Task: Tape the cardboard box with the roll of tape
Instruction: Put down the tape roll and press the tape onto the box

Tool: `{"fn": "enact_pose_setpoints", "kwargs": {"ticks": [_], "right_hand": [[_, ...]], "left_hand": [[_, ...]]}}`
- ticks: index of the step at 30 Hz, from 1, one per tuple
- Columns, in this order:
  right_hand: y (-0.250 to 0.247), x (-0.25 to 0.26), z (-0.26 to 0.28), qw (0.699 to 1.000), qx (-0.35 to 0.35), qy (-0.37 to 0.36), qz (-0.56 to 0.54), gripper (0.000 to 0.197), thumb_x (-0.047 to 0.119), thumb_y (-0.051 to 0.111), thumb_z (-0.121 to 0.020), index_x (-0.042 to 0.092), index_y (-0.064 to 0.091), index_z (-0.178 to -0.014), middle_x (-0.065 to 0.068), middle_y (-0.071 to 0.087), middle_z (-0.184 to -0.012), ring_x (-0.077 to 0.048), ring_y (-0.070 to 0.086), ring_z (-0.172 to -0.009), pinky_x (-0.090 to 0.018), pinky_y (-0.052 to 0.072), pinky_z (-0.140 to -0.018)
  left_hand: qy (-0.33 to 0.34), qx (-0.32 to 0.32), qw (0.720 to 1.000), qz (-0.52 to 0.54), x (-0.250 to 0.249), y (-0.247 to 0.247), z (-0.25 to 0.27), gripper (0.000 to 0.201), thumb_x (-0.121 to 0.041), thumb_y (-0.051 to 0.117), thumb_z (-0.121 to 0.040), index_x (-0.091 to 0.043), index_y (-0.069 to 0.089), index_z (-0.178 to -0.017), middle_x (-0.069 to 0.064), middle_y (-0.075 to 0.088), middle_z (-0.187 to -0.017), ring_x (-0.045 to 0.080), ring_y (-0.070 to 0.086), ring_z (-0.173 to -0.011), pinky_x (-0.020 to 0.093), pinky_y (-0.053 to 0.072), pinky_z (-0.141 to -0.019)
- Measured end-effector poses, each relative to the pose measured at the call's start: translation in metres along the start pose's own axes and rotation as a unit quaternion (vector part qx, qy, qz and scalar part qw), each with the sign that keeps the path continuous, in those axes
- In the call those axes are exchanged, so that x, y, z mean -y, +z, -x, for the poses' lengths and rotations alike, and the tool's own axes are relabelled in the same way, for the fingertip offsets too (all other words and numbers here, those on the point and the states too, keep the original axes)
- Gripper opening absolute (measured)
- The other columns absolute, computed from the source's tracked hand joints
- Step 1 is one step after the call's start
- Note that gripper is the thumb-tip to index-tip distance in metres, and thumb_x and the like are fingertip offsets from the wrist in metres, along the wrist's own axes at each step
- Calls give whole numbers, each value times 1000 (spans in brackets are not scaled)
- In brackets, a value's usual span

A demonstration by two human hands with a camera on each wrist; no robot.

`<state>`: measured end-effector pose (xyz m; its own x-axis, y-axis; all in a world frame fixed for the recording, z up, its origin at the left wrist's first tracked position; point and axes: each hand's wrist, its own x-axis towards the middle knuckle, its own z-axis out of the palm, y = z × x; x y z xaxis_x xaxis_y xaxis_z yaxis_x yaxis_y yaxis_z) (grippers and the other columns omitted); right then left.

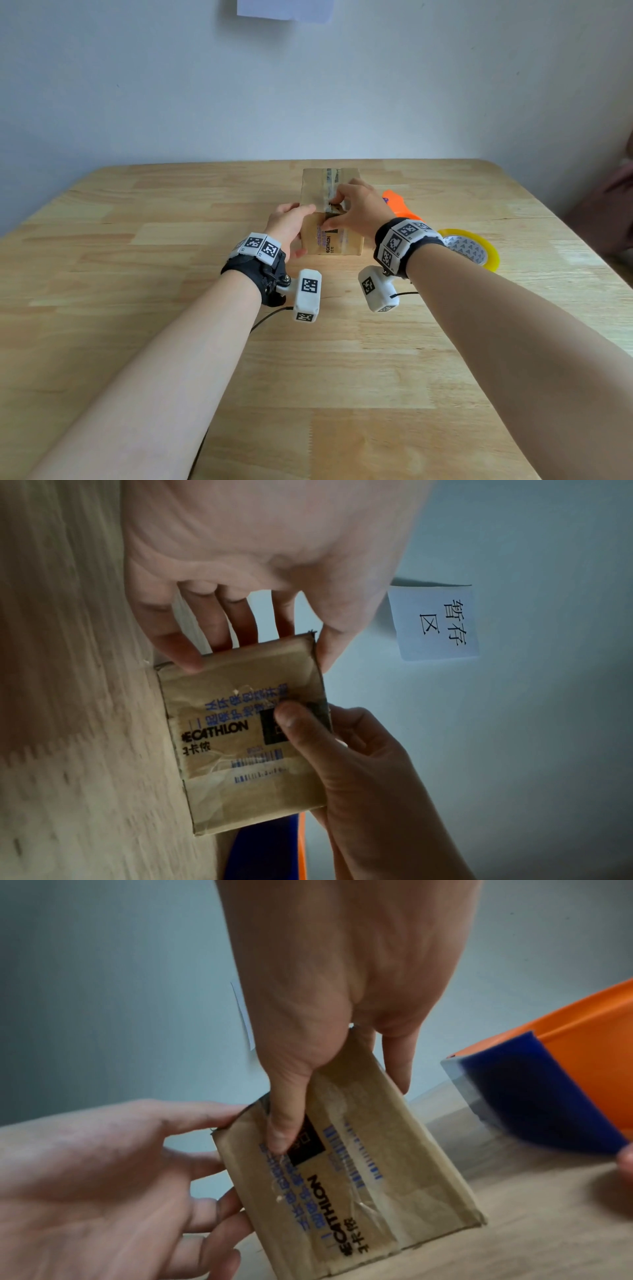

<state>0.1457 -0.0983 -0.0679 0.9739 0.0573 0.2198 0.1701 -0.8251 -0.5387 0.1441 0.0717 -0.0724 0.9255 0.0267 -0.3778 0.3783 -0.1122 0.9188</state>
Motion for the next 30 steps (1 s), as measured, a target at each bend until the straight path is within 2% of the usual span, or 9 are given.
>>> {"fn": "enact_pose_setpoints", "kwargs": {"ticks": [4, 6, 8, 11, 15, 19, 22, 26, 30], "right_hand": [[-3, -1, 4, 1000, 29, -2, 12, 50, 26, 94, -66, 21, 65, -107, 4, 50, -109, -25, 47, -120, -40, 43, -101], [-7, 1, 6, 999, 37, -1, 11, 52, 25, 92, -69, 24, 69, -116, 2, 54, -117, -23, 51, -119, -40, 45, -103], [-13, -1, 8, 999, 40, 10, -27, 46, 21, 88, -77, 27, 74, -121, 2, 58, -135, -17, 57, -117, -30, 47, -100], [-18, -8, 15, 986, 54, 48, -148, 33, 8, 81, -85, 17, 79, -116, 8, 54, -149, -10, 57, -128, 4, 40, -83], [-19, -10, 18, 973, 51, 49, -220, 31, 0, 76, -87, 8, 77, -117, 5, 57, -147, -8, 56, -130, 12, 35, -71], [-17, -12, 18, 961, 63, 40, -266, 31, -7, 72, -88, 4, 77, -117, 3, 60, -145, -11, 55, -133, 7, 41, -78], [-20, -11, 19, 955, 66, 50, -286, 29, -9, 72, -88, 0, 76, -115, 1, 61, -143, -6, 55, -128, 8, 39, -72], [-20, -7, 18, 960, 63, 57, -266, 26, 2, 80, -84, 3, 78, -110, 8, 64, -138, 5, 61, -103, 5, 43, -64], [-1, -5, 4, 973, -4, 72, -219, 19, 23, 93, -69, 19, 79, -81, 9, 74, -119, -2, 70, -100, -30, 59, -91]], "left_hand": [[-2, 2, 1000, 8, -1, 1, -1, 48, -42, 75, -86, -31, 56, -129, 8, 67, -123, 28, 66, -113, 44, 59, -75], [-2, 3, 1000, 11, -1, 1, -3, 48, -42, 75, -85, -30, 58, -128, 9, 69, -123, 28, 67, -112, 44, 59, -75], [-6, 2, 1000, 6, -2, 2, -6, 48, -43, 74, -84, -30, 58, -127, 9, 69, -123, 28, 68, -111, 42, 59, -74], [-5, -1, 1000, -7, -3, 3, -9, 47, -43, 72, -86, -31, 54, -127, 7, 67, -123, 26, 65, -112, 40, 58, -76], [-16, 17, 1000, -12, -6, 1, -12, 43, -43, 69, -92, -34, 47, -127, 3, 68, -113, 24, 65, -109, 46, 56, -93], [-17, 15, 1000, -17, -5, 0, -10, 41, -46, 68, -92, -39, 46, -126, 2, 68, -116, 23, 65, -109, 47, 55, -94], [-15, 17, 1000, -15, -4, 0, -8, 38, -49, 68, -92, -41, 46, -122, 2, 68, -119, 23, 65, -110, 48, 55, -94], [-14, 18, 1000, -10, -4, -1, -6, 38, -49, 69, -91, -41, 47, -121, 2, 67, -121, 23, 64, -111, 47, 56, -92], [-8, 24, 1000, -17, -4, -2, -5, 39, -49, 69, -91, -40, 47, -122, 3, 67, -121, 23, 65, -109, 44, 58, -86]]}}
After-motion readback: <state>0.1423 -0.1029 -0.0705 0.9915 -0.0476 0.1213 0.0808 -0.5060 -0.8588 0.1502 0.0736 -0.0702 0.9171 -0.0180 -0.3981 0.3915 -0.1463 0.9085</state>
